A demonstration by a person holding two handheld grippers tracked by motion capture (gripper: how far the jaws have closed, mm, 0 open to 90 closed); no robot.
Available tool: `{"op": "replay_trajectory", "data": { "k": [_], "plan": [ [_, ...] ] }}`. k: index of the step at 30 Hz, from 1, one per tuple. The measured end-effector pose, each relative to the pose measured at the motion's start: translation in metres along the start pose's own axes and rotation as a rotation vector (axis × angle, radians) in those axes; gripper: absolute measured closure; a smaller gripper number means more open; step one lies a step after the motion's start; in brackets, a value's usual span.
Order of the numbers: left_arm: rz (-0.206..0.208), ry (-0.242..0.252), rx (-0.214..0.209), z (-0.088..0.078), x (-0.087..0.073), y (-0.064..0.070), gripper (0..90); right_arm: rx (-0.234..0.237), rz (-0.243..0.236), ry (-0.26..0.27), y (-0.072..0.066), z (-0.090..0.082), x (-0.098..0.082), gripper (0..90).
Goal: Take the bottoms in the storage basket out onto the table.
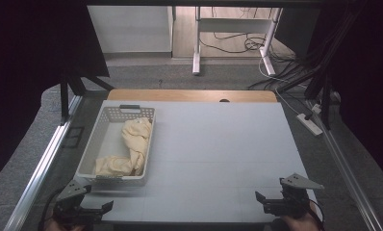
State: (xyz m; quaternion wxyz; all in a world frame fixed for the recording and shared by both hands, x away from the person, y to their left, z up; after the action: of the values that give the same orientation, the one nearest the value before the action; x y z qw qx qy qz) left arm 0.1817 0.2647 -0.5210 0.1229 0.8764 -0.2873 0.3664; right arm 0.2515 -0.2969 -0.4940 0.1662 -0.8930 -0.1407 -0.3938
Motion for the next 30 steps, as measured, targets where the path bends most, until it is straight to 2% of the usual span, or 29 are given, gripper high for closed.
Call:
{"op": "replay_trajectory", "data": {
  "k": [6,13,18,22,26,30],
  "plan": [
    [-0.017,-0.007,-0.001,0.0005,-0.0003,-0.0016,0.4,0.008,-0.018,-0.003,-0.0022,0.0005,-0.0002,0.0],
    [-0.014,-0.017,-0.004,0.0014,0.0000,-0.0012,0.5,0.012,-0.010,-0.006,-0.0013,0.0007,-0.0002,0.0],
    [-0.022,-0.019,-0.004,0.0016,-0.0001,-0.0022,0.4,0.017,-0.040,-0.024,-0.0041,0.0020,-0.0007,0.0],
    [-0.027,-0.018,-0.005,0.0015,-0.0001,-0.0026,0.3,0.022,-0.035,-0.028,-0.0034,0.0022,-0.0006,0.0],
    [-0.022,-0.022,0.000,0.0017,0.0002,-0.0016,0.2,0.030,-0.033,-0.032,-0.0035,0.0026,-0.0006,0.0],
    [0.002,-0.015,0.013,0.0001,0.0010,0.0008,0.0,0.039,-0.043,-0.039,-0.0046,0.0031,-0.0008,0.0]
  ]
}}
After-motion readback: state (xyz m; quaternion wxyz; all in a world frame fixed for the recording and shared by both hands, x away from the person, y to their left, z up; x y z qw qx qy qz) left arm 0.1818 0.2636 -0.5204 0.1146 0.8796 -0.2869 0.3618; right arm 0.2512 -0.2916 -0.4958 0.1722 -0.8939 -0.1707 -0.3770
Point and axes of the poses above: each handheld gripper's, and its own axes: z roughly forward along the jaws, x roughly out of its top, y roughly to its right, the point moved 3 cm from there along z, roughly forward along the jaws, and after that the axes turned 12 degrees about z, right-handed, at the moved point
